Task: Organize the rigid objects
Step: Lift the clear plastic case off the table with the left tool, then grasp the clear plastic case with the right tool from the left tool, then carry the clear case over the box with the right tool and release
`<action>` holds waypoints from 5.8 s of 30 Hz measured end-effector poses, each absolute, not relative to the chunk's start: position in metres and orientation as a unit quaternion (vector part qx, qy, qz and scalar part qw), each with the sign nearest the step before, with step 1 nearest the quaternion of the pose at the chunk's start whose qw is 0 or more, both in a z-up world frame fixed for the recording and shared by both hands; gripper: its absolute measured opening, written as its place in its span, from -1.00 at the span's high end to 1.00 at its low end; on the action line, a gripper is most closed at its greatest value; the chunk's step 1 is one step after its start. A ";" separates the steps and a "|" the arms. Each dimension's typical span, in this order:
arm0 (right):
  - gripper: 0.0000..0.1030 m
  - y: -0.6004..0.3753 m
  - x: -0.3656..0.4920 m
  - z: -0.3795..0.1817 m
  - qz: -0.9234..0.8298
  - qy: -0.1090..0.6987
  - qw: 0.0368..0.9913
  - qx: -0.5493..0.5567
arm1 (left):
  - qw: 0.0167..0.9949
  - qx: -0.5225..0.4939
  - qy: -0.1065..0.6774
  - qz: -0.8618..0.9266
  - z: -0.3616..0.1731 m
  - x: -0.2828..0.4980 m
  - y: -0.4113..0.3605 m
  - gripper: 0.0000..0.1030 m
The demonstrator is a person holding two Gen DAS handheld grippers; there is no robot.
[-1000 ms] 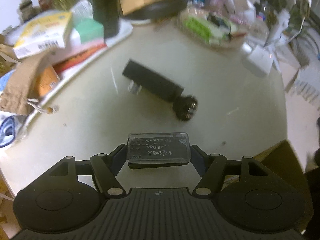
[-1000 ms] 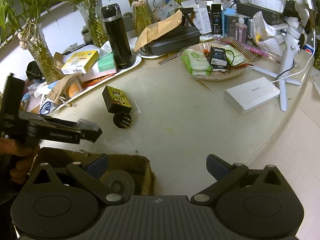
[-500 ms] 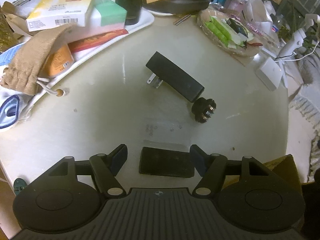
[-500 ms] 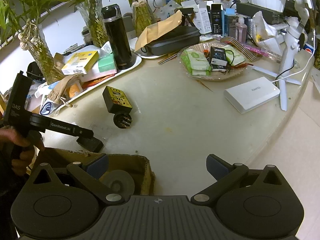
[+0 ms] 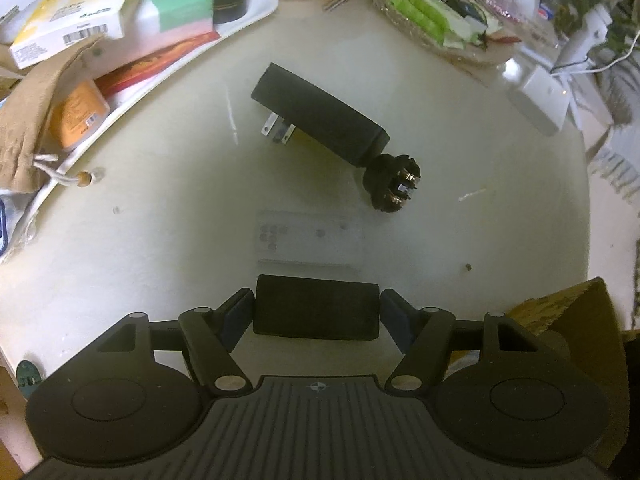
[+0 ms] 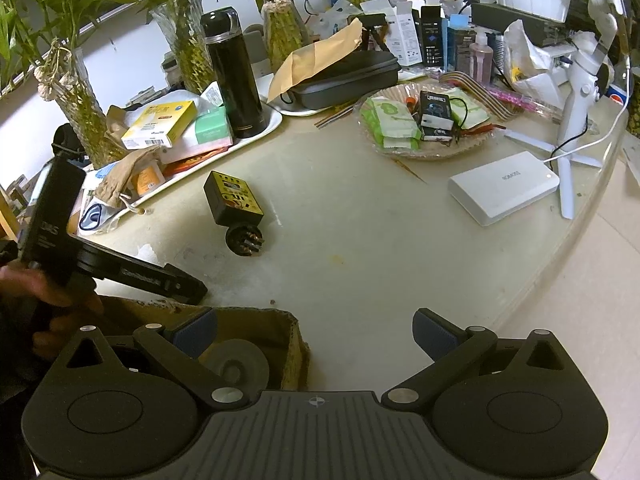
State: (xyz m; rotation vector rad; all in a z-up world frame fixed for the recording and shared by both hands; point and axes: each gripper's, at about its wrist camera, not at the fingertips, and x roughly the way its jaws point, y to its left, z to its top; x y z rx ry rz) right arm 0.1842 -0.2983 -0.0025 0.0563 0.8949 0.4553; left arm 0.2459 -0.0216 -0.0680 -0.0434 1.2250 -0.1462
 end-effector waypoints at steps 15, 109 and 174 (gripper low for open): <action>-1.00 -0.295 0.184 -0.003 0.216 0.428 0.877 0.019 | 0.843 -0.037 0.534 -0.061 -0.041 0.234 -0.006 -0.32; 0.32 -0.112 0.258 -0.009 0.345 0.458 0.810 -0.126 | 0.923 -0.068 0.372 -0.076 0.024 0.127 0.051 -0.32; -0.06 -0.210 0.153 0.012 0.339 0.467 0.815 -0.052 | 0.893 0.010 0.430 -0.131 0.031 0.076 -0.004 -0.60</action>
